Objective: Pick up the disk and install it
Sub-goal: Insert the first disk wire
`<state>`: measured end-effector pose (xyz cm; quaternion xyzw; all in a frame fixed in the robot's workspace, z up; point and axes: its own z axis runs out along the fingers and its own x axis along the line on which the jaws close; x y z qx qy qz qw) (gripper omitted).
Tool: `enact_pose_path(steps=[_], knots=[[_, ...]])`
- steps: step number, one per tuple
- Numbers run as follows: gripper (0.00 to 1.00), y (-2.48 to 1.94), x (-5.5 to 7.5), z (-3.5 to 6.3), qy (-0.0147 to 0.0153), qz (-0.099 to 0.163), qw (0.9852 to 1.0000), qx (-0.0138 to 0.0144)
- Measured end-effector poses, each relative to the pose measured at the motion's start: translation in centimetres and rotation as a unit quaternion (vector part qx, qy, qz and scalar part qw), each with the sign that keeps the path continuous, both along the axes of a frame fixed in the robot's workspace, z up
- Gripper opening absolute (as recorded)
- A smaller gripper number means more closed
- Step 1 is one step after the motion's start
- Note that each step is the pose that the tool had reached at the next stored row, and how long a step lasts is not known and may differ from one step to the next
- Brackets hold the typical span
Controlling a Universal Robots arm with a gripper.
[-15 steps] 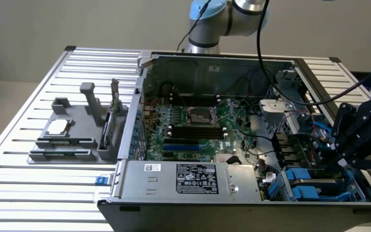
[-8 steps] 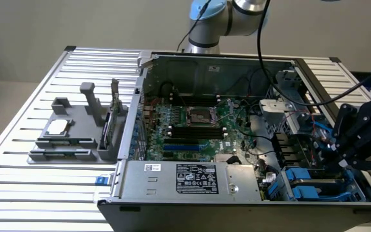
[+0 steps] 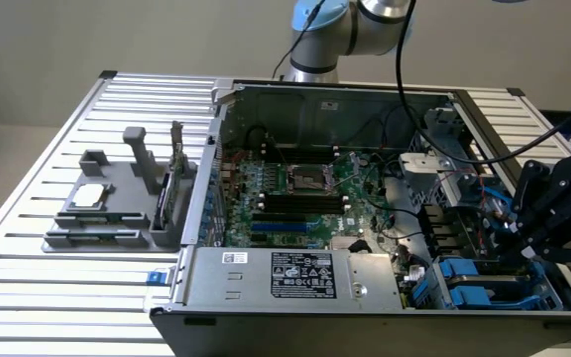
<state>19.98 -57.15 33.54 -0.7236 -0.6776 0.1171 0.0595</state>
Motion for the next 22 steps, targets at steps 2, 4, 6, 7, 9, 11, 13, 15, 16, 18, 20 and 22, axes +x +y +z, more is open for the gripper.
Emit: enact_pose_path(steps=[2, 4, 6, 7, 9, 11, 13, 15, 16, 18, 20, 22], knots=[[0.16, 0.01, 0.00, -0.01, 0.0003, 0.000, 1.0000, 0.0000], [0.16, 0.04, -0.02, -0.02, 0.0004, 0.000, 1.0000, 0.0002], [0.16, 0.06, -0.06, -0.01, 0.0005, 0.000, 1.0000, 0.0001], [0.16, 0.07, -0.08, -0.01, 0.0005, 0.000, 1.0000, 0.0001], [0.16, 0.12, -0.09, -0.01, 0.0005, 0.000, 1.0000, 0.0001], [0.16, 0.19, -0.10, -0.01, 0.0005, 0.000, 1.0000, 0.0001], [0.16, 0.25, -0.09, -0.02, 0.0005, 0.000, 1.0000, 0.0001], [0.16, 0.25, -0.09, -0.02, 0.0005, 0.000, 1.0000, 0.0001], [0.16, 0.25, -0.08, -0.02, 0.0005, 0.000, 1.0000, 0.0000], [0.16, 0.25, -0.07, -0.02, 0.0004, 0.000, 1.0000, 0.0000], [0.16, 0.25, -0.04, -0.04, 0.0005, 0.000, 1.0000, 0.0001], [0.16, 0.25, 0.00, -0.04, 0.0005, 0.000, 1.0000, 0.0001]])
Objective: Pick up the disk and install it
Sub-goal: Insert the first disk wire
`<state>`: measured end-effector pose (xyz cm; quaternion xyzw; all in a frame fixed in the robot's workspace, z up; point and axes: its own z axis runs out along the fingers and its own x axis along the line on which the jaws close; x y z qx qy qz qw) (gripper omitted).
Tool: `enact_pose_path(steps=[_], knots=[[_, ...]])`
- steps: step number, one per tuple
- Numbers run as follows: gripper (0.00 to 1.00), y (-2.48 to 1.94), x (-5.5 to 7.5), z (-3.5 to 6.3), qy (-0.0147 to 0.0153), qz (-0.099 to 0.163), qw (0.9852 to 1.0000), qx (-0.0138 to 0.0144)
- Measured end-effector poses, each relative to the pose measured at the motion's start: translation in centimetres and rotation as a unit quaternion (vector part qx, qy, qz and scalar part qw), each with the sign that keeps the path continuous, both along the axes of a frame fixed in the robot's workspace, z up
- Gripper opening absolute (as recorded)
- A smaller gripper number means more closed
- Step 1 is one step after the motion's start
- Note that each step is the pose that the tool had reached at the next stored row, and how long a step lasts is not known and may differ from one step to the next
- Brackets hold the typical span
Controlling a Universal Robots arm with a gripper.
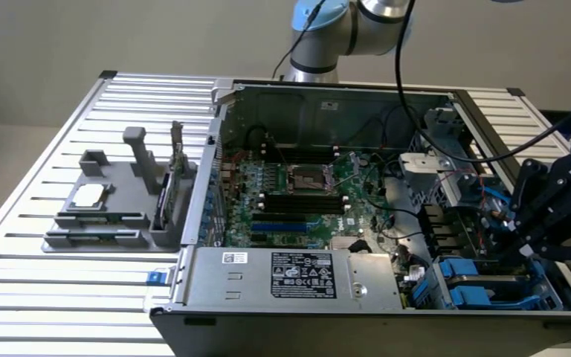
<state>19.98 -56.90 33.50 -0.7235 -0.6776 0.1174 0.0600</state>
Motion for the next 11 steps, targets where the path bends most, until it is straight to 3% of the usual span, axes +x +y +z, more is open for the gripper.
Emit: enact_pose_path(steps=[11], knots=[[0.16, -0.07, 0.08, -0.28, 0.0000, 0.000, 1.0000, 0.0000]])
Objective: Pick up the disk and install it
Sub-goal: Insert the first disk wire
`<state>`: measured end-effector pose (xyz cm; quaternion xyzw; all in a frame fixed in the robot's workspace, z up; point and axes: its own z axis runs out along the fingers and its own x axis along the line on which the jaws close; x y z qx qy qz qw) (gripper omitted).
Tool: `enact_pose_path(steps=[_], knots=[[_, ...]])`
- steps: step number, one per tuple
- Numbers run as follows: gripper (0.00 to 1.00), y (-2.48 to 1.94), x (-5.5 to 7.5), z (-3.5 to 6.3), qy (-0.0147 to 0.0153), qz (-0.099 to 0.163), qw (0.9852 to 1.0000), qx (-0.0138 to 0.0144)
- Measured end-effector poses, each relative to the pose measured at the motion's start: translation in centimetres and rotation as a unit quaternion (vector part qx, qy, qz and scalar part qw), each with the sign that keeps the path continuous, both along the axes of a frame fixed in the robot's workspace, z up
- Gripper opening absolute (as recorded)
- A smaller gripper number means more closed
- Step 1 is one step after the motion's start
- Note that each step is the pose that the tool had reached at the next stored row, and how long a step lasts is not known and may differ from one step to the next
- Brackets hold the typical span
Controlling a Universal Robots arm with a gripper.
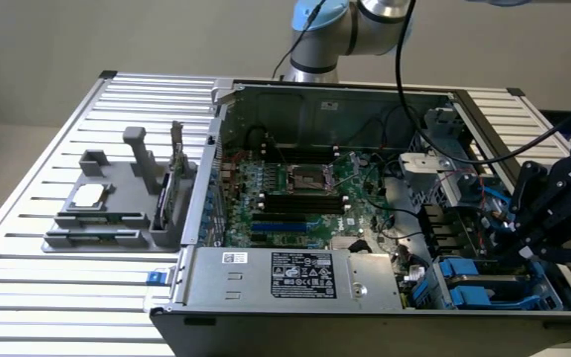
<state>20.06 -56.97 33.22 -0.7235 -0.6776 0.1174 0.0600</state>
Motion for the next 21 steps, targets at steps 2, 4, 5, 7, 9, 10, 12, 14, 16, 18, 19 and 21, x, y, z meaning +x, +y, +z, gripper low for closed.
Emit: enact_pose_path(steps=[2, 4, 5, 7, 9, 10, 12, 14, 16, 18, 19, 21], knots=[[0.16, -0.01, 0.03, -0.08, 0.0000, 0.000, 1.0000, 0.0001], [0.16, -0.01, 0.08, -0.12, 0.0000, 0.000, 1.0000, 0.0000], [0.16, -0.01, 0.10, -0.15, 0.0000, 0.000, 1.0000, 0.0001], [0.16, 0.00, 0.10, -0.23, 0.0000, 0.000, 1.0000, 0.0000], [0.16, -0.01, 0.11, -0.28, 0.0000, 0.000, 1.0000, -0.0003], [0.16, -0.01, 0.12, -0.30, 0.0000, 0.000, 1.0000, -0.0003], [0.16, -0.01, 0.12, -0.33, 0.0000, 0.000, 1.0000, -0.0001], [0.16, -0.01, 0.11, -0.34, 0.0003, 0.000, 1.0000, 0.0000], [0.16, -0.01, 0.12, -0.32, 0.0008, 0.000, 1.0000, 0.0002], [0.18, -0.02, 0.12, -0.31, 0.0017, 0.000, 1.0000, 0.0008], [0.24, -0.02, 0.12, -0.18, 0.0022, 0.000, 1.0000, 0.0003], [0.30, -0.02, 0.12, 0.26, 0.0036, 0.000, 1.0000, 0.0001]])
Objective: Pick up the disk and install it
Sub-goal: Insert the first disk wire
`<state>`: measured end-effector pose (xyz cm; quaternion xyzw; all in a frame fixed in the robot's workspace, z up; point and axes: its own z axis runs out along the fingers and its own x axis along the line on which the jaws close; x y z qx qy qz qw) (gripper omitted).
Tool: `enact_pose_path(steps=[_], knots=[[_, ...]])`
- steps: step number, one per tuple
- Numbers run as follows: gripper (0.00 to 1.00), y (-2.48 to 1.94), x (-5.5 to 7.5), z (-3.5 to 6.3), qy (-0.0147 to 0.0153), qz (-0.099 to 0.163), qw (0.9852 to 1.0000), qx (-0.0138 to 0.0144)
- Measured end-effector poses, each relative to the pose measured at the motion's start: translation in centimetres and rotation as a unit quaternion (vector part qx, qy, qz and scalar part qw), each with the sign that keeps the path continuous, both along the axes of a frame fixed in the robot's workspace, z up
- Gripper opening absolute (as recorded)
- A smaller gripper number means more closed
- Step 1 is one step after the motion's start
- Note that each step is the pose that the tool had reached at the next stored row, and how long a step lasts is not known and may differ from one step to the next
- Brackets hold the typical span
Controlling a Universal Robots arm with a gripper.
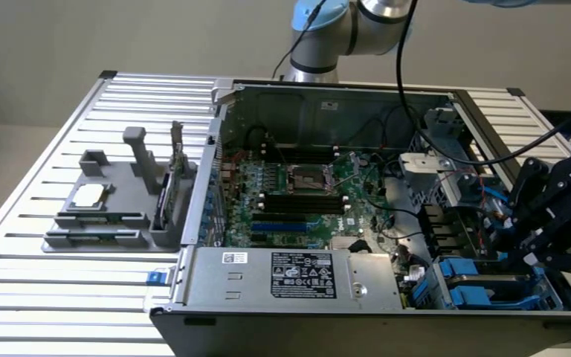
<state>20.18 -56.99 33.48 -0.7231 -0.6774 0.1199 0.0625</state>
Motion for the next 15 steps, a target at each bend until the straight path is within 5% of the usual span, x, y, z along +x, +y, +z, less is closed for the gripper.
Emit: enact_pose_path(steps=[1, 15], knots=[[0.36, 0.00, 0.0, 0.27, 0.0006, 0.000, 1.0000, 0.0000], [0.36, -0.59, -0.7, 3.87, 0.0017, 0.000, 1.0000, 0.0012]])
